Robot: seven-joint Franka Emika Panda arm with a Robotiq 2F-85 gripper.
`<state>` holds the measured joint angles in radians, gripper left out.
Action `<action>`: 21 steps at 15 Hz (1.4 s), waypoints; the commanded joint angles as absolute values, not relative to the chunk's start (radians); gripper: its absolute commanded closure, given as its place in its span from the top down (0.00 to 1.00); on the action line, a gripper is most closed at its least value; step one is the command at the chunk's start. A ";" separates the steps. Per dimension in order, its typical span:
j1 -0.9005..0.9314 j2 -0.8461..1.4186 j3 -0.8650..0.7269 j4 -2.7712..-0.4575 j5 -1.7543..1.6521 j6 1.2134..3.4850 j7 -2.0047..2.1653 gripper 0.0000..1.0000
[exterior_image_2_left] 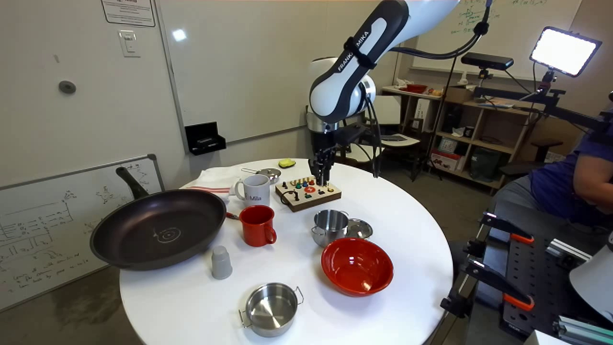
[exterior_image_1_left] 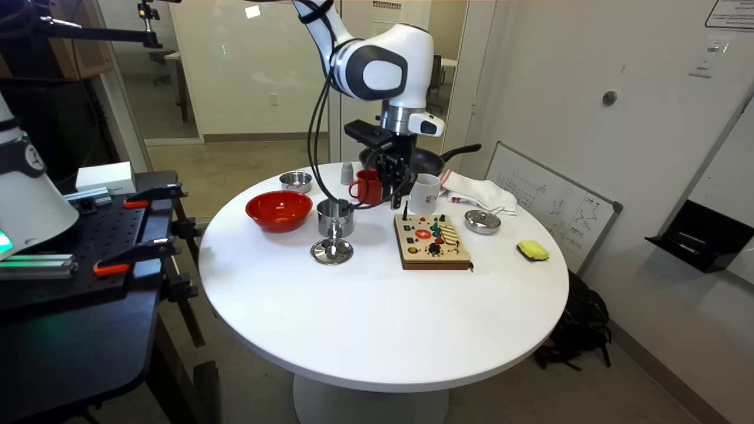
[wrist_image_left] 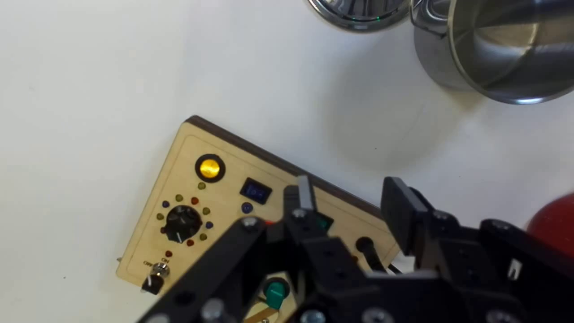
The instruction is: Press a button on the wooden board
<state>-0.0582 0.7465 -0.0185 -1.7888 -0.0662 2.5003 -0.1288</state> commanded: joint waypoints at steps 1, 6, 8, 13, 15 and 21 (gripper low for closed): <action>-0.069 0.735 -0.011 -1.837 -0.075 2.589 -0.156 0.14; -0.068 0.766 -0.015 -1.834 -0.084 2.685 -0.174 0.00; -0.074 0.776 -0.011 -1.826 -0.080 2.684 -0.180 0.03; -0.076 0.793 -0.012 -1.818 -0.087 2.712 -0.190 0.04; -0.078 0.810 -0.009 -1.799 -0.088 2.712 -0.203 0.04; -0.079 0.879 -0.013 -1.704 -0.088 2.692 -0.210 0.04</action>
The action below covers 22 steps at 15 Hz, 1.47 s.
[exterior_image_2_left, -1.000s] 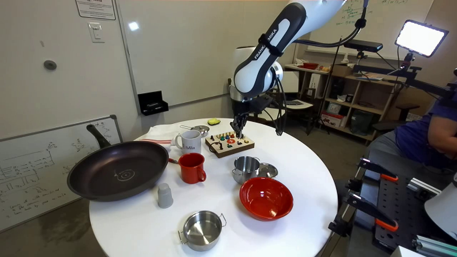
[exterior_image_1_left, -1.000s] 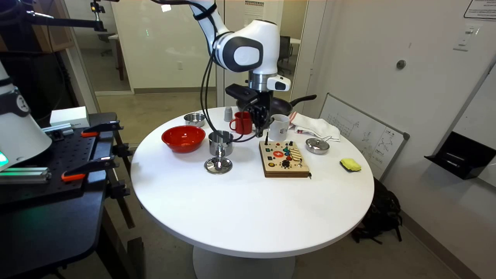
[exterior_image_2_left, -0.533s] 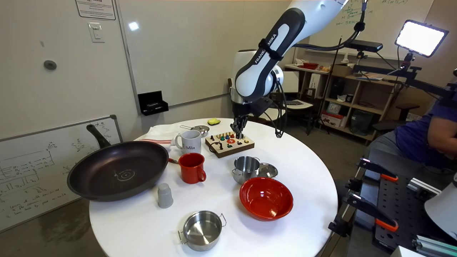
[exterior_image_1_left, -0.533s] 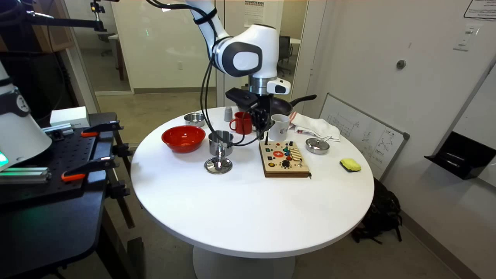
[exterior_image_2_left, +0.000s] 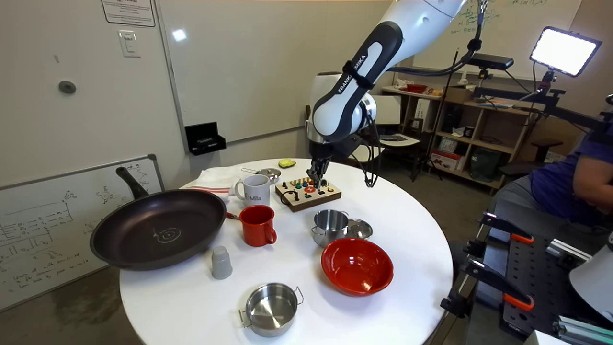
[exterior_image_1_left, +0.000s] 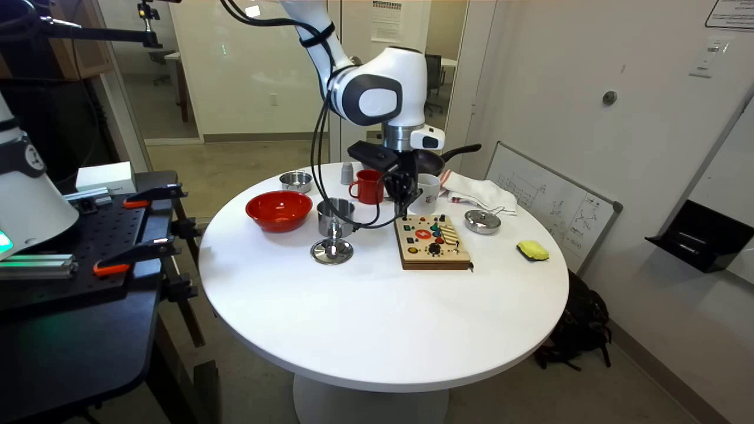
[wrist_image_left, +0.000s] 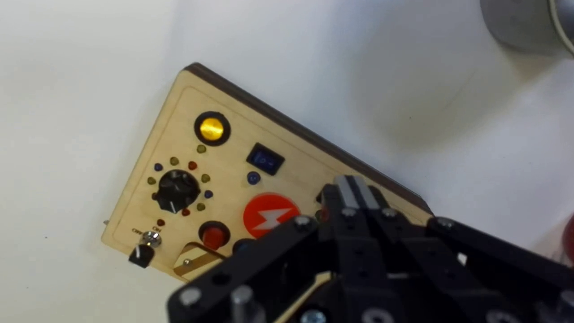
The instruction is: Press a button on the wooden board
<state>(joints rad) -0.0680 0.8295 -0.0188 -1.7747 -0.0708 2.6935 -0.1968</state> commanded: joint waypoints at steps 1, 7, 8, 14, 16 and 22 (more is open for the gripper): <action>-0.077 0.893 -0.018 -1.683 -0.090 2.690 -0.207 0.03; -0.084 0.948 -0.022 -1.594 -0.093 2.659 -0.211 0.03; -0.084 0.955 -0.024 -1.585 -0.095 2.655 -0.212 0.04; -0.092 0.990 -0.017 -1.542 -0.099 2.618 -0.229 0.04; -0.091 1.000 -0.016 -1.529 -0.100 2.609 -0.237 0.04; -0.090 1.021 -0.010 -1.497 -0.102 2.587 -0.257 0.04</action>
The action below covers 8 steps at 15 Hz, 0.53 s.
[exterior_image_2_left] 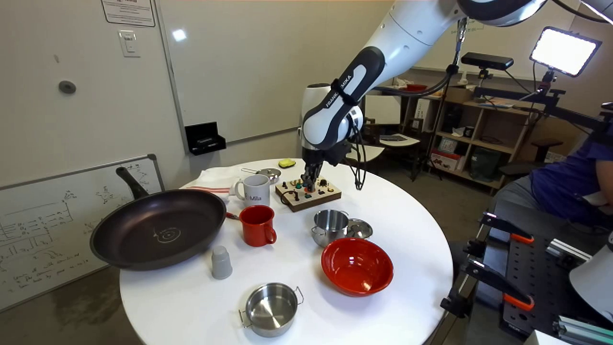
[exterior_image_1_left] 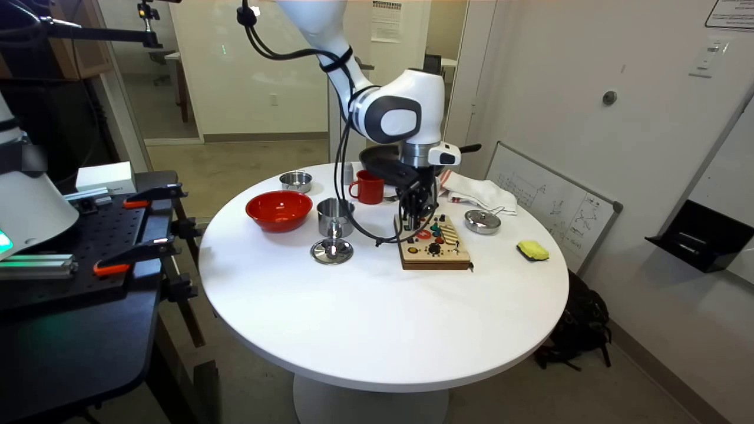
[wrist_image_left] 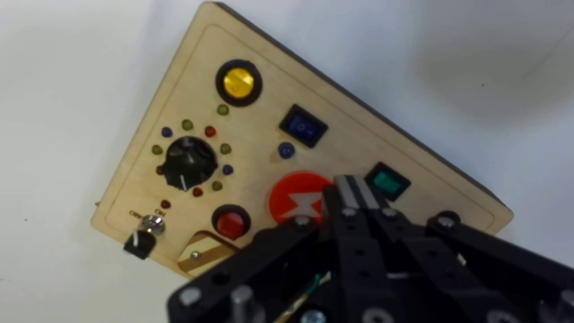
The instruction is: Press a button on the wooden board
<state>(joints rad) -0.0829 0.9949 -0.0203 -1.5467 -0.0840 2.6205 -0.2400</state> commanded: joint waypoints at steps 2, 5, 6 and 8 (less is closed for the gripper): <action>-0.091 1.024 -0.007 -1.490 -0.102 2.572 -0.261 0.04; -0.091 1.029 -0.005 -1.480 -0.102 2.560 -0.269 0.04; -0.092 1.030 -0.003 -1.477 -0.103 2.556 -0.275 0.04; -0.091 1.034 -0.003 -1.469 -0.103 2.548 -0.279 0.04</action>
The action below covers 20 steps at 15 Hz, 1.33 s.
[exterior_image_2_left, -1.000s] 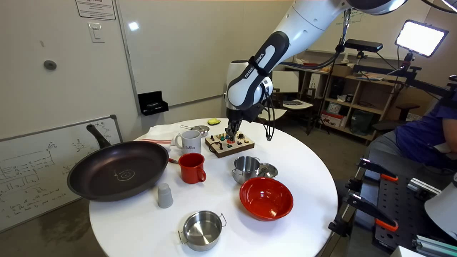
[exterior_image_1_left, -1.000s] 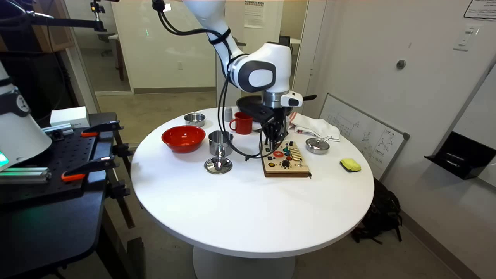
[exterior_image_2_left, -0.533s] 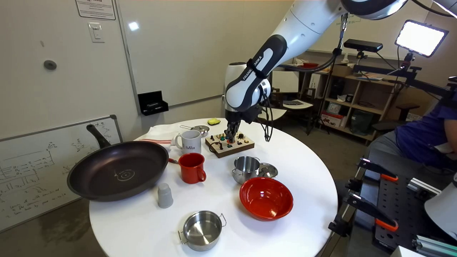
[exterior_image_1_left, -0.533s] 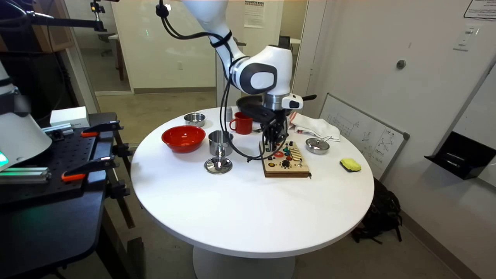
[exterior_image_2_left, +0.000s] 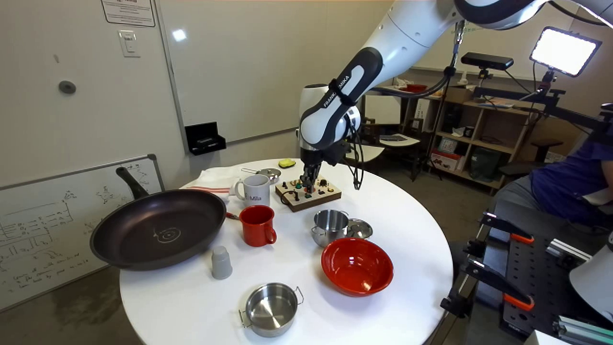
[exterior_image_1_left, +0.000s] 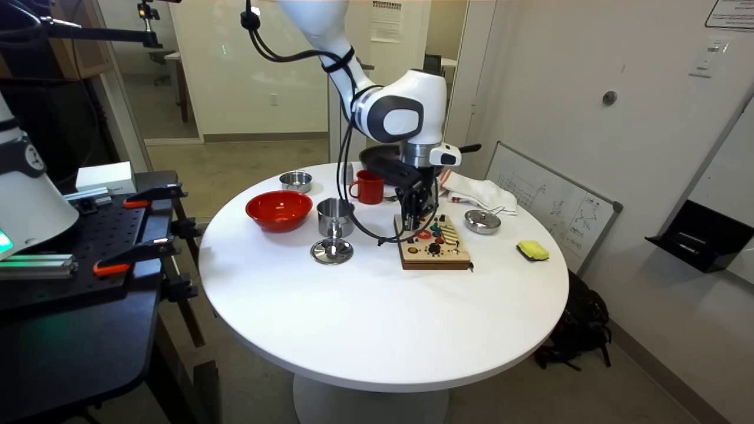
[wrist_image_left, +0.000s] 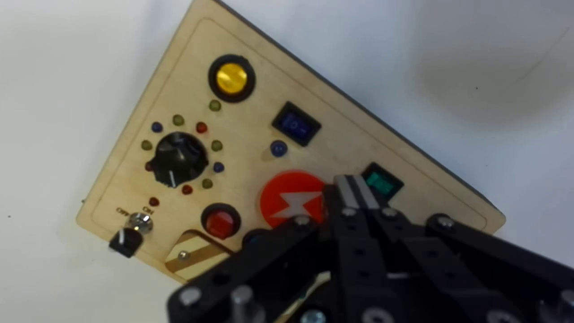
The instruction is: Press a button on the wooden board
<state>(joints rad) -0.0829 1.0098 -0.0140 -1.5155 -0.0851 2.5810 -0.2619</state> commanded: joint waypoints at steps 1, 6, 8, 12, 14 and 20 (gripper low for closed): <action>-0.092 1.037 -0.002 -1.466 -0.102 2.544 -0.281 0.04; -0.093 1.043 0.002 -1.455 -0.102 2.525 -0.297 0.04; -0.094 1.044 0.004 -1.452 -0.102 2.518 -0.302 0.04; -0.088 1.039 0.003 -1.453 -0.106 2.520 -0.307 0.04; -0.084 1.038 0.002 -1.452 -0.109 2.519 -0.307 0.04; -0.072 1.037 -0.004 -1.445 -0.120 2.500 -0.298 0.04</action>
<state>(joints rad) -0.0763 1.0231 -0.0055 -1.4787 -0.0978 2.5336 -0.2983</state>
